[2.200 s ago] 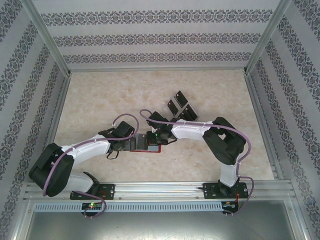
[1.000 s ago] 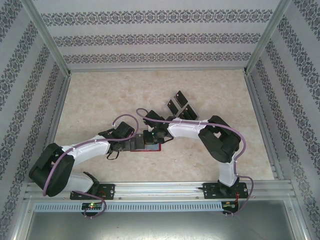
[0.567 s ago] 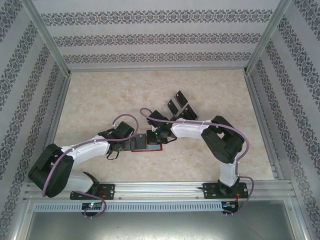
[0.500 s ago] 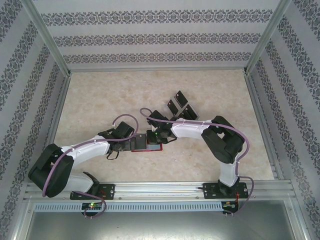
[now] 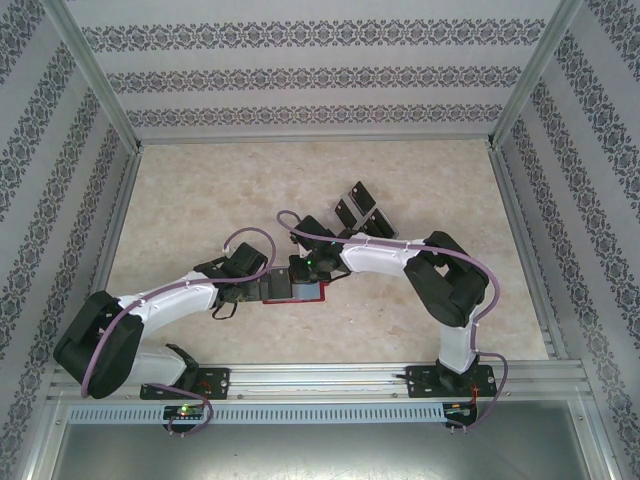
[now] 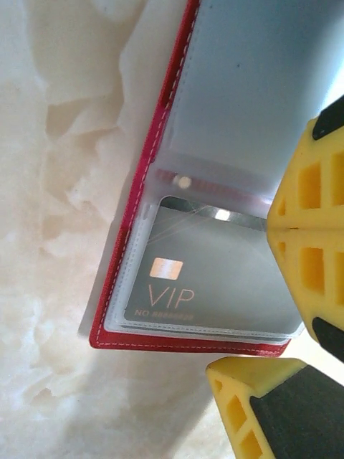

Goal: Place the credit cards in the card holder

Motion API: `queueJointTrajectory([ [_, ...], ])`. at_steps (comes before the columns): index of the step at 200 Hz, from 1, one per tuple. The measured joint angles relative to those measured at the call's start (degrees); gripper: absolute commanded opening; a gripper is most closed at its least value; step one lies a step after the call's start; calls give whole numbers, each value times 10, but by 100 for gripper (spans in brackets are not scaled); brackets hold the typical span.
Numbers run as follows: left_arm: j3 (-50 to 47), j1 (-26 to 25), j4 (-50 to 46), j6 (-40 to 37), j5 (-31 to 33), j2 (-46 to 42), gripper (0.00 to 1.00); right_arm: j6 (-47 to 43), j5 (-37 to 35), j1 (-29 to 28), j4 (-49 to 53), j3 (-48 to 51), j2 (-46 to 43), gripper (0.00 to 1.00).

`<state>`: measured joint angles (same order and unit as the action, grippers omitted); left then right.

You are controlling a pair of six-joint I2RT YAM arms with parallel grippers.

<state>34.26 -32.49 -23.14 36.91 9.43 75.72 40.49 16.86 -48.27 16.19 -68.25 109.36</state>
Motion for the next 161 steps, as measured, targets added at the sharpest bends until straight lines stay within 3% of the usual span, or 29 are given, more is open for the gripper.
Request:
queueJointTrajectory([
  [161,0,0,0,0,-1,1,100,-2,-5,0,3,14,0,0],
])
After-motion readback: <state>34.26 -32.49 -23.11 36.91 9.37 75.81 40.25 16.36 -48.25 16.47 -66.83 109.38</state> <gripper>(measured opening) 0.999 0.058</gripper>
